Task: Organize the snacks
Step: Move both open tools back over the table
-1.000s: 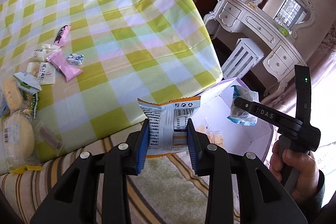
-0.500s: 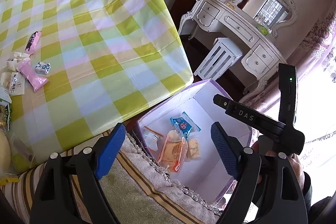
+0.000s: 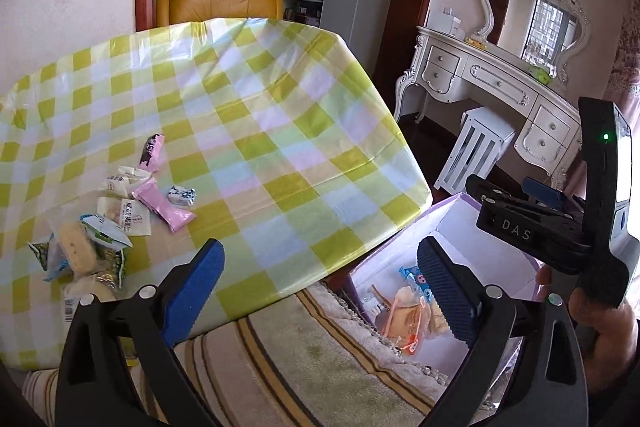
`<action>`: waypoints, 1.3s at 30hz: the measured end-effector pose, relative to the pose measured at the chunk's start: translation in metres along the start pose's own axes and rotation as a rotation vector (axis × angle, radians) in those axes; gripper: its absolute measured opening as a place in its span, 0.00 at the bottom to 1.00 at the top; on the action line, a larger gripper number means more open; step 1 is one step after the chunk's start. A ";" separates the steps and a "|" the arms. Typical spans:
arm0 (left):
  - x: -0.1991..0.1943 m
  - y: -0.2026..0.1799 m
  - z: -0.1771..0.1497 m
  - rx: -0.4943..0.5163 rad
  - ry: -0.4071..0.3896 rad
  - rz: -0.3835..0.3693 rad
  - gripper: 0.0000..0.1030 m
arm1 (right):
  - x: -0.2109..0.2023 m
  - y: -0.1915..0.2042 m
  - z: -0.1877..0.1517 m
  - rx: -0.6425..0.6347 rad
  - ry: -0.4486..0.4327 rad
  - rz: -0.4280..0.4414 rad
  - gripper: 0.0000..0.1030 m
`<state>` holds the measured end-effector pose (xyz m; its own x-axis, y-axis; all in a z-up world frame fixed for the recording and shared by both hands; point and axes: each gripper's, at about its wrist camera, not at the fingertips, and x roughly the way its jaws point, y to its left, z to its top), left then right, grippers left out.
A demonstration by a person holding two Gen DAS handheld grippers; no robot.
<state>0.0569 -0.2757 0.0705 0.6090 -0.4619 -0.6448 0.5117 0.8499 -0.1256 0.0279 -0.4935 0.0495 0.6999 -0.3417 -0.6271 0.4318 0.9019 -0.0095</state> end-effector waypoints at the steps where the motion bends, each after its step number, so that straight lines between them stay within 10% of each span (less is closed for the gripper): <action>1: -0.004 0.002 -0.001 0.022 -0.004 0.007 0.95 | -0.002 0.005 0.001 -0.004 0.002 0.029 0.86; 10: -0.029 0.035 -0.020 0.013 -0.012 0.139 0.96 | -0.013 0.067 -0.005 -0.079 0.078 0.250 0.86; 22: -0.060 0.138 -0.051 -0.298 0.002 0.243 0.83 | -0.022 0.155 -0.030 -0.196 0.215 0.466 0.86; 39: -0.025 0.201 -0.076 -0.472 0.196 0.237 0.79 | -0.006 0.243 -0.062 -0.416 0.345 0.549 0.85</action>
<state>0.0985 -0.0743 0.0042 0.5272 -0.2273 -0.8187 0.0211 0.9667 -0.2549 0.0937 -0.2561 0.0027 0.5051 0.2242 -0.8334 -0.2240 0.9666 0.1243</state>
